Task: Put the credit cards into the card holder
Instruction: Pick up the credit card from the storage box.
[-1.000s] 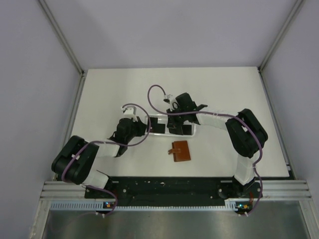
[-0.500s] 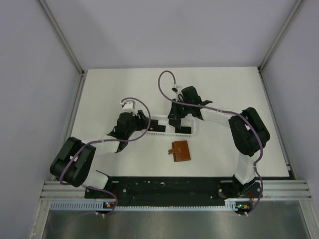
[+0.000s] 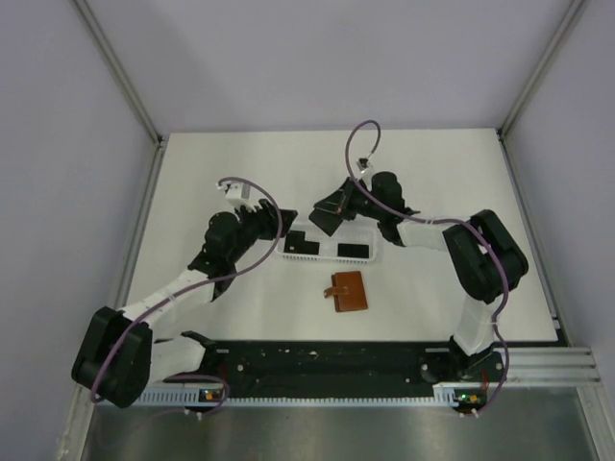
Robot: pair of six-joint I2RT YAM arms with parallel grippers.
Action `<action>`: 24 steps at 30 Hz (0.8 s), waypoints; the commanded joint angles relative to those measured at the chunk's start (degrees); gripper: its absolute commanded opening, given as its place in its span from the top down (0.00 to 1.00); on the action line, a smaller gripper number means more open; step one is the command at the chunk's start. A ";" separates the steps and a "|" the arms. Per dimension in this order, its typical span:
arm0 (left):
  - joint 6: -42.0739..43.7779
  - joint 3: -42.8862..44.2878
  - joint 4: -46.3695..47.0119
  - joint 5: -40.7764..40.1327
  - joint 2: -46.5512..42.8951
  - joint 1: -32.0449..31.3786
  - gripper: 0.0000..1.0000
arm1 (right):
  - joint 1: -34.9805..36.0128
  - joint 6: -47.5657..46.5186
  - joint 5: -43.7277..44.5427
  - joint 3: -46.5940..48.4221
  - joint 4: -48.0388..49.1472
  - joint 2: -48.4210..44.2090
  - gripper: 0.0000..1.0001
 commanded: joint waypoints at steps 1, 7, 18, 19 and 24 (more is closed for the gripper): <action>-6.47 1.29 7.61 10.56 0.84 -0.12 0.37 | -0.06 15.68 -1.65 -2.56 21.11 -2.75 1.00; -10.34 -0.21 10.95 11.97 2.78 -0.47 0.37 | -0.14 20.96 -0.60 -5.20 29.30 -3.45 1.00; -21.41 -0.30 23.77 16.36 10.06 -2.14 0.34 | -0.14 26.24 -1.91 -6.69 39.33 -0.91 1.00; -22.73 -0.30 25.44 16.63 10.86 -2.14 0.34 | -0.14 26.16 -2.00 -6.87 39.59 -0.99 1.00; -27.31 -0.47 33.97 17.33 14.46 -2.76 0.34 | -0.14 25.19 -2.35 -7.92 39.33 -1.87 1.00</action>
